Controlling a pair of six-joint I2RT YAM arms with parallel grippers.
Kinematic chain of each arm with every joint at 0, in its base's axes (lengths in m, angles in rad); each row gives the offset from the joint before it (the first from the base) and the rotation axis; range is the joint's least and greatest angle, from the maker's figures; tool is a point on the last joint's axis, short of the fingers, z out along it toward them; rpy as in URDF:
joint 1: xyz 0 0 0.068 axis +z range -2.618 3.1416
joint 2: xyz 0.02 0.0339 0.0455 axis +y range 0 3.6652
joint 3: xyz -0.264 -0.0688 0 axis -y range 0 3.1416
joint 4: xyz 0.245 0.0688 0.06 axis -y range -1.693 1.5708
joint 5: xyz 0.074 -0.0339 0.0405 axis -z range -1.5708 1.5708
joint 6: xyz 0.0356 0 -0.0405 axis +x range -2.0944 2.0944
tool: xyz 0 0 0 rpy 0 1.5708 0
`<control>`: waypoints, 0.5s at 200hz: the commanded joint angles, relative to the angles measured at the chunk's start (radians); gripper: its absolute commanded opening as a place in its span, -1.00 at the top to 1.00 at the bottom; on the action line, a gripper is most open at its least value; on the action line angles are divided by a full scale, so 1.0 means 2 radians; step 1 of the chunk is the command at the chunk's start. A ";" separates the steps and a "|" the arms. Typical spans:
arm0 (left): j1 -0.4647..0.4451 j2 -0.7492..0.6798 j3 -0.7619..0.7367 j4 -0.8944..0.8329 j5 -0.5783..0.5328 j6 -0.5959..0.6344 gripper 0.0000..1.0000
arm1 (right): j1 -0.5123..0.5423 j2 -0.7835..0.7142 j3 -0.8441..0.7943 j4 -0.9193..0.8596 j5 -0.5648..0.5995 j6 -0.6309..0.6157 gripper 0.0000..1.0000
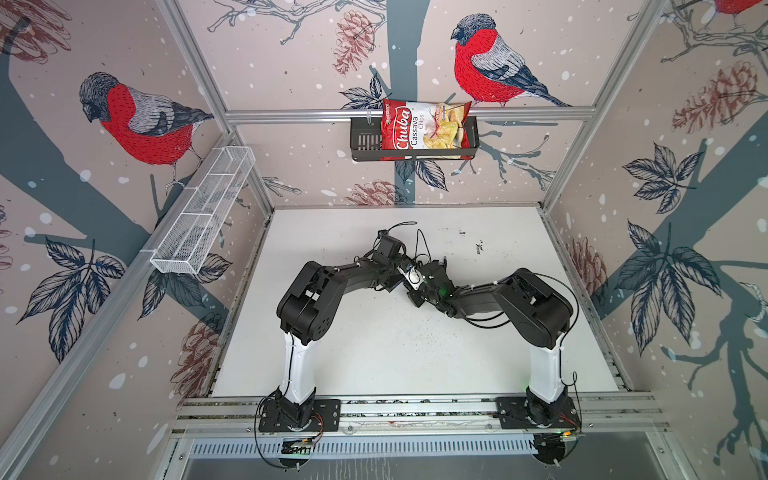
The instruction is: Insert the plug into the switch port
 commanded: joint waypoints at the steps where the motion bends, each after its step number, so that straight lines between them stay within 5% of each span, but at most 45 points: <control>1: -0.013 0.004 -0.007 -0.112 0.114 -0.018 0.00 | -0.002 -0.003 -0.008 -0.052 -0.007 -0.015 0.69; 36: 0.001 -0.010 -0.008 -0.119 0.104 -0.013 -0.02 | -0.008 -0.018 -0.014 -0.054 -0.023 -0.025 0.47; 100: 0.024 -0.032 -0.012 -0.129 0.091 -0.002 -0.11 | -0.014 -0.026 -0.005 -0.067 -0.038 -0.022 0.44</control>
